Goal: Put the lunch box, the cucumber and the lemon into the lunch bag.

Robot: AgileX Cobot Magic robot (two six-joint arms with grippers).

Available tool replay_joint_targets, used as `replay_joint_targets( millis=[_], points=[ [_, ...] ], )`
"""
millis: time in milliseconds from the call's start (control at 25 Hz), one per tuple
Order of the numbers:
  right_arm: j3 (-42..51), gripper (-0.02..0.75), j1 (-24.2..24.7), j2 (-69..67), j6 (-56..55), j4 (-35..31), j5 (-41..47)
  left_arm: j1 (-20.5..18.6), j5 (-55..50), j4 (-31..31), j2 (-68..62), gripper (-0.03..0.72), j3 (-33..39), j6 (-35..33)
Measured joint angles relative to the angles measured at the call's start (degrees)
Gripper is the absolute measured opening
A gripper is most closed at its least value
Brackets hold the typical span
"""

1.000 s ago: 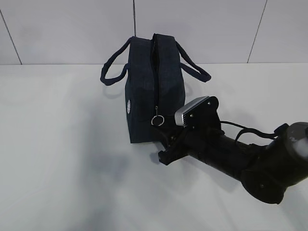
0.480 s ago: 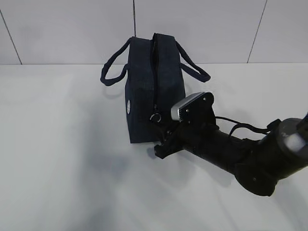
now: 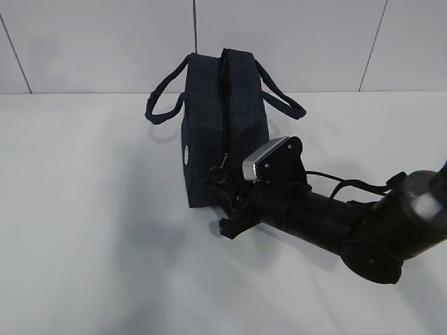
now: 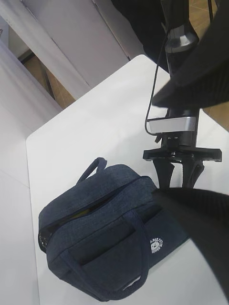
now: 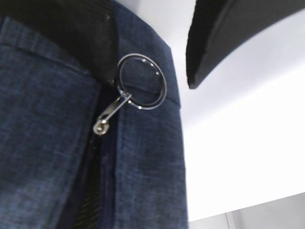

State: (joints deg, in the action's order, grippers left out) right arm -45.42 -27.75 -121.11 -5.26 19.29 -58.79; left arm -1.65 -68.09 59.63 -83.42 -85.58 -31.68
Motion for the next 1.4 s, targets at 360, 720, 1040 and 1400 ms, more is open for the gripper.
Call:
replay_joint_targets(
  millis=[360, 720, 1040, 1400],
  points=[
    [-0.1, 0.348, 0.0, 0.0, -4.8, 1.3, -3.7, 0.0, 0.0, 0.0, 0.0, 0.38, 0.0, 0.0],
    [-0.1, 0.348, 0.0, -0.6, -6.2, 1.3, -4.8, 0.0, 0.3, 0.0, 0.0, 0.356, 0.0, 0.0],
    [-0.1, 0.348, 0.0, -0.7, -6.3, 1.3, -5.2, 0.0, 0.3, 0.0, 0.0, 0.354, 0.0, 0.0],
    [-0.1, 0.348, 0.0, -0.7, -8.6, 2.8, -6.3, 0.0, 0.4, 1.8, 0.0, 0.354, 0.0, 0.0]
  ],
)
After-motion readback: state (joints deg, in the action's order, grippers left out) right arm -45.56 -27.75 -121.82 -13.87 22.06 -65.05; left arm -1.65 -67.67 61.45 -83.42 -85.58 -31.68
